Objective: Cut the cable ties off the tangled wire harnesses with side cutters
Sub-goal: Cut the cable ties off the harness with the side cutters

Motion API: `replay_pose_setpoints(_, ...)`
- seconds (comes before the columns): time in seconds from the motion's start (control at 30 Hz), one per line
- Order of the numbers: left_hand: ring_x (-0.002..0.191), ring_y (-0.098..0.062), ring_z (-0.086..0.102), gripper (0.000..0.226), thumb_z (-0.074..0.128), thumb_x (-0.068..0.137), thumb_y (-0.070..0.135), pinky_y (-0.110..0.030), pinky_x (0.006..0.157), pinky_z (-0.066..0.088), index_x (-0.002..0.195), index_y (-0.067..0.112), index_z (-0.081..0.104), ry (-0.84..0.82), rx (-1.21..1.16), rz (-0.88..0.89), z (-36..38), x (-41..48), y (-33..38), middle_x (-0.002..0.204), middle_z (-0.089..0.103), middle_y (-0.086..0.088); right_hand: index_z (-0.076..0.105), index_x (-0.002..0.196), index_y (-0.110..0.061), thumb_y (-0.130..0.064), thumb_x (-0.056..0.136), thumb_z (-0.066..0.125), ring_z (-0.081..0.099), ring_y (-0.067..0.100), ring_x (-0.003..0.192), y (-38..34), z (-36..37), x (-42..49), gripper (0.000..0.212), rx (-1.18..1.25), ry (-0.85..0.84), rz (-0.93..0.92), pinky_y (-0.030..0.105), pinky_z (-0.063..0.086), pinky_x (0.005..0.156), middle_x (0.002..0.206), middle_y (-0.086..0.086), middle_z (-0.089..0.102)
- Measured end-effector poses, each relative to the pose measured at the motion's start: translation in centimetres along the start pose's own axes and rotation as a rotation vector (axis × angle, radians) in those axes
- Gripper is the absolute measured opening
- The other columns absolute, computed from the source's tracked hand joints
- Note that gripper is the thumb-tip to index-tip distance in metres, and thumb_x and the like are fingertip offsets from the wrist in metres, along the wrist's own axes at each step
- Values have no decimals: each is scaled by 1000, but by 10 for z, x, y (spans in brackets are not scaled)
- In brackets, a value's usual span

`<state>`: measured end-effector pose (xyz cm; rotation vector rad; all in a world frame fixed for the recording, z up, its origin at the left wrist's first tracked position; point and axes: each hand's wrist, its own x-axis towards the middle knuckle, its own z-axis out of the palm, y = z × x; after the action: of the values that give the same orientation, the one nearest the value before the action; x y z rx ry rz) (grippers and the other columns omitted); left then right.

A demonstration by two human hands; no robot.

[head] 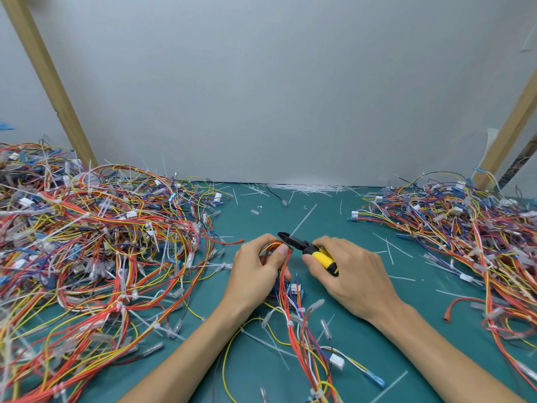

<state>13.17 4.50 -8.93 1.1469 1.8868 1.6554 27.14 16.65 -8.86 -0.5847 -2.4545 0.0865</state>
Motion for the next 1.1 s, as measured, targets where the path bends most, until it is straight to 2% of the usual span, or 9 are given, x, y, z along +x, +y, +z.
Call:
replay_pose_setpoints(0.37,47,-11,56,15,53,98,16,-21,50,43,89,17,64,-14,4,-1,-1,1,-2,55,65,-2,50,89,-32,-66,88,32,49,11,63,0,0,1,39,15,-61,31,28,30,55,66,-10,53)
replay_pose_setpoints(0.53,48,-12,58,15,54,98,17,-25,53,46,88,18,64,-7,25,2,0,1,-2,56,66,-3,46,79,-30,-68,87,32,44,12,59,1,0,1,41,36,-73,59,23,28,51,60,-11,49)
replay_pose_setpoints(0.73,46,-11,57,15,53,99,17,-21,49,44,90,20,64,-9,7,-9,-1,0,-1,56,66,-3,49,81,-30,-64,89,35,45,9,60,-1,0,0,37,3,-45,25,23,26,51,64,-11,49)
replay_pose_setpoints(0.93,44,-10,56,16,54,98,17,-19,46,43,87,21,64,1,2,-22,1,1,-1,56,66,-3,48,81,-29,-68,86,30,49,13,63,2,2,2,44,-17,-56,51,29,29,54,65,-9,51)
replay_pose_setpoints(1.1,44,-12,57,18,54,98,17,-21,47,45,83,21,62,11,7,-35,1,1,-1,56,66,-4,47,78,-29,-70,85,31,42,12,59,1,4,3,45,-31,-33,68,30,29,52,63,-8,51)
